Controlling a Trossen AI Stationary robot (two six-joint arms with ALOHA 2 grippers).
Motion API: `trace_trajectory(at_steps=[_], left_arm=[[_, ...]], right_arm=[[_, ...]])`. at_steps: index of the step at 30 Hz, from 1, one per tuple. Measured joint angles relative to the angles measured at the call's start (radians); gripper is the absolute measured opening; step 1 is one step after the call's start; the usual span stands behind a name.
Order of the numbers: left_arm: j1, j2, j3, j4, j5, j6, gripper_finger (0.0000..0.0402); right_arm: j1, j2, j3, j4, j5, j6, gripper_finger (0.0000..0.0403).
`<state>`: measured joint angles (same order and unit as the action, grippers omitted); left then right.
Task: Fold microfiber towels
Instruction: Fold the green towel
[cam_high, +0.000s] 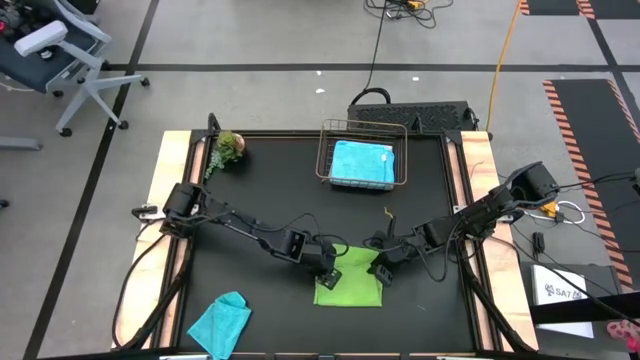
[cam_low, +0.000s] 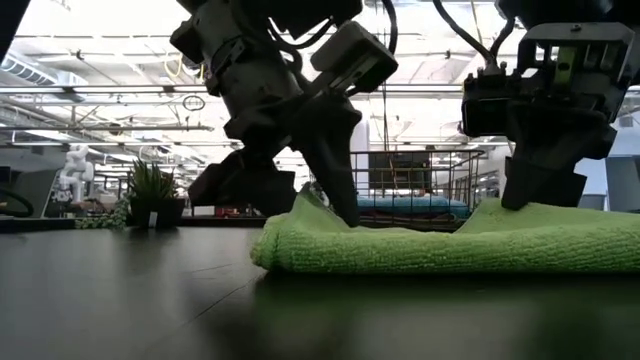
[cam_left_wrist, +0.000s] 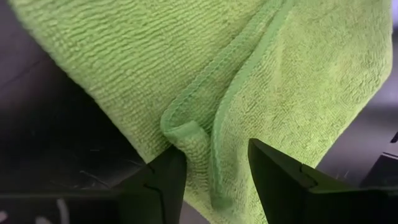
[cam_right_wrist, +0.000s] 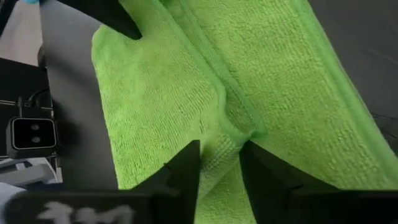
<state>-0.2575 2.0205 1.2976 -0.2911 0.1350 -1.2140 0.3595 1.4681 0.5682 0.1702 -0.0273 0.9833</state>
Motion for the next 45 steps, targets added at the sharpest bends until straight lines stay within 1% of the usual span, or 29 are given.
trace_trajectory(at_steps=[3,6,7,12,16,22,27,33,37,41,45], left_arm=[[0.001,0.000,0.000,0.002,0.000,-0.012,0.0158],[0.000,0.000,0.000,0.006,0.008,-0.018,0.0124],[-0.002,0.000,0.000,0.010,0.012,-0.019,0.0111],[-0.006,-0.017,0.000,0.013,0.018,-0.007,0.0049],[-0.006,-0.052,0.000,0.006,-0.029,0.019,0.0010],[0.008,-0.095,0.000,-0.034,-0.140,0.046,0.0008],[0.029,-0.096,0.000,-0.030,-0.148,0.077,0.0009],[0.047,-0.096,0.000,-0.037,-0.160,0.127,0.0005],[0.072,-0.096,0.000,-0.039,-0.165,0.158,0.0011],[0.090,-0.096,0.000,-0.038,-0.170,0.210,0.0005],[0.108,-0.096,0.000,-0.035,-0.171,0.242,0.0011]], right_arm=[[0.000,0.000,0.000,-0.002,0.000,0.000,0.0060],[0.000,0.000,0.000,-0.008,0.000,-0.001,0.0015],[0.000,0.000,0.000,-0.011,0.000,-0.003,0.0008],[0.000,0.000,0.000,-0.025,0.000,-0.003,0.0006],[0.000,0.000,0.000,-0.025,0.000,-0.003,0.0003],[0.000,-0.008,0.000,-0.023,0.005,-0.001,0.0001],[0.000,-0.046,0.000,-0.021,0.013,0.002,0.0001],[0.000,-0.118,0.001,-0.045,0.086,0.006,0.0001],[0.004,-0.153,0.001,-0.127,0.131,0.040,0.0001],[0.009,-0.173,0.001,-0.173,0.136,0.074,0.0000],[0.009,-0.172,0.007,-0.180,0.139,0.078,0.0000]])
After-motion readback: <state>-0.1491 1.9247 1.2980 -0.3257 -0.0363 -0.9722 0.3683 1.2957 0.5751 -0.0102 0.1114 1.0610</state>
